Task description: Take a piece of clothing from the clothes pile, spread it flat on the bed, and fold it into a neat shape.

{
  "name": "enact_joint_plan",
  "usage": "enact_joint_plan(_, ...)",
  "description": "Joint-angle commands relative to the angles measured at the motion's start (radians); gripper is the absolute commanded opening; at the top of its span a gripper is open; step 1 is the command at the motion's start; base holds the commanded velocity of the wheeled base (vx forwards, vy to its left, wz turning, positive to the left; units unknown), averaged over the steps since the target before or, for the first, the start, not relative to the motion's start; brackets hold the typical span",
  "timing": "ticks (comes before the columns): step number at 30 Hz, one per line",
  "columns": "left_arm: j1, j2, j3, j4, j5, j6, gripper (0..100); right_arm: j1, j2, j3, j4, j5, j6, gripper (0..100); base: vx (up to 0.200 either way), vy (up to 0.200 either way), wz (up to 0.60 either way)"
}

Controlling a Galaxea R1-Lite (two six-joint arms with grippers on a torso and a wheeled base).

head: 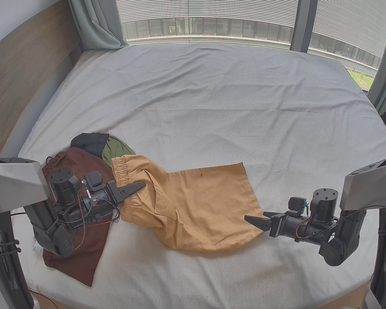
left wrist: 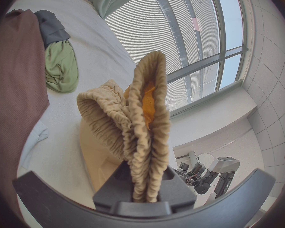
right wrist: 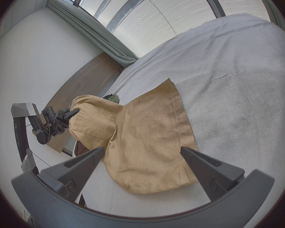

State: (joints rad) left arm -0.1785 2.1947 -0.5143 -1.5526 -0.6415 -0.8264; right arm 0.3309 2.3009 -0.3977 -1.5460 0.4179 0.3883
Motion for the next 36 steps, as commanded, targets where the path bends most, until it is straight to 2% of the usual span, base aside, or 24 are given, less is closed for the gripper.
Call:
enact_joint_plan(1, -0.036, 0.013, -0.015, 0.000, 0.000, 0.000, 0, 0.000, 0.000, 0.000, 0.000, -0.001, 0.000, 100, 0.000, 0.000, 0.00)
enact_joint_plan(19, -0.157, 0.085, -0.087, 0.000, 0.003, 0.001, 0, 0.000, -0.003, -0.001, 0.000, -0.001, 0.000, 100, 0.000, 0.000, 0.00)
enact_joint_plan(23, -0.171, 0.111, -0.125, 0.000, 0.023, -0.008, 0, 0.000, -0.001, -0.003, 0.000, -0.001, 0.000, 100, 0.000, 0.000, 0.00)
enact_joint_plan(30, -0.217, 0.120, -0.216, 0.002, 0.052, -0.162, 0, 0.000, -0.003, -0.004, 0.000, -0.001, 0.000, 100, 0.000, 0.000, 0.00)
enact_joint_plan(36, -0.253, 0.143, -0.262, 0.008, 0.054, -0.183, 0, -0.001, -0.006, -0.010, 0.000, -0.001, 0.000, 100, 0.000, 0.000, 0.00)
